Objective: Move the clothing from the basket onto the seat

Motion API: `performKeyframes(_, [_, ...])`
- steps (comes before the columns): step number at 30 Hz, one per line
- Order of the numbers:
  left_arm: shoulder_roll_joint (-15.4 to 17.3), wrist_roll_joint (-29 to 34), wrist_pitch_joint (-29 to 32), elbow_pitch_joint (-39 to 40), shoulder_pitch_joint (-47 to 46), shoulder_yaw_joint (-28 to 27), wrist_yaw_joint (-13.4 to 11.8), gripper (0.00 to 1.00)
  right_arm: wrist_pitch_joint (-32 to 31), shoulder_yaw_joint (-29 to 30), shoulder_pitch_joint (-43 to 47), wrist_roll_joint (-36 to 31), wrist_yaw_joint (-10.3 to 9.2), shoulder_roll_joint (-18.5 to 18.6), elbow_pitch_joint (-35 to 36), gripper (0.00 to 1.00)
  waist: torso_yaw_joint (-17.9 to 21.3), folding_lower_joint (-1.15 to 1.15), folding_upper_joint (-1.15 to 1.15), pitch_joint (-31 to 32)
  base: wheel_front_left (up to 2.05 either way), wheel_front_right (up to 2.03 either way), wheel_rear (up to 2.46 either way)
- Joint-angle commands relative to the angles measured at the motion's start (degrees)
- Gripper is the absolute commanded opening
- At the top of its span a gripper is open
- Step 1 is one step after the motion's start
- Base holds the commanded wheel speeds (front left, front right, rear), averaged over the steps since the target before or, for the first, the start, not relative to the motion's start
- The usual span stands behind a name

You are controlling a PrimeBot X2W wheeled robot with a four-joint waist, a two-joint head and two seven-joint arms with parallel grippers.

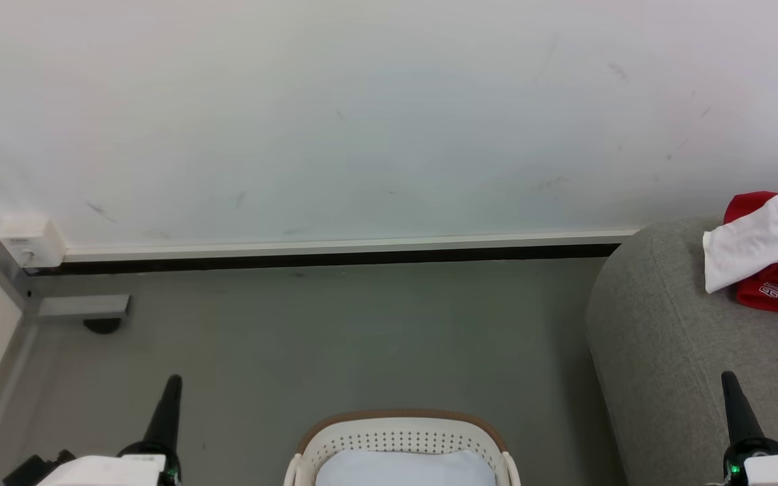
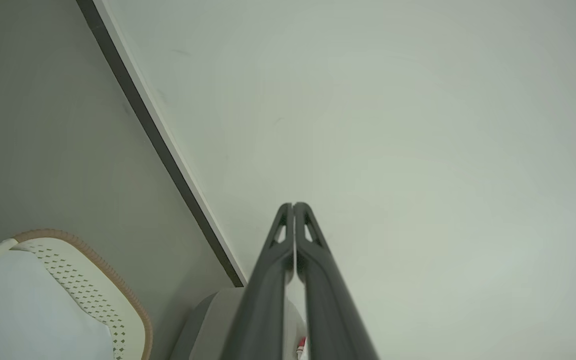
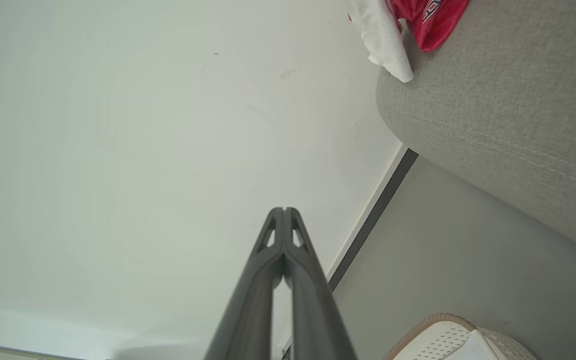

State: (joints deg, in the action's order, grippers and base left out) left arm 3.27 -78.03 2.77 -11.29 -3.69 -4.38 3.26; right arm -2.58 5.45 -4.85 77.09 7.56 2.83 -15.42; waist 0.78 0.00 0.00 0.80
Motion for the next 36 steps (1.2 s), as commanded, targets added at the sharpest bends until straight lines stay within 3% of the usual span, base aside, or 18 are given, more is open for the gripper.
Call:
performKeyframes(1, [0.1, -1.89, 0.48, 0.38, -1.19, -0.43, 0.36, 0.0, -0.47, 0.17, -1.26, 1.84, -0.1, 0.44, 0.49, 0.0, -0.05, 0.0, 0.0, -0.04, 0.0, 0.0, 0.0])
performKeyframes(36, [-0.37, -14.65, 3.96, 0.79, -2.71, -2.44, 1.0, 0.0, -3.65, 0.58, -2.79, 15.94, -0.13, 0.79, 0.68, 0.0, -0.77, 0.0, 0.0, -0.68, 0.0, 0.0, 0.0])
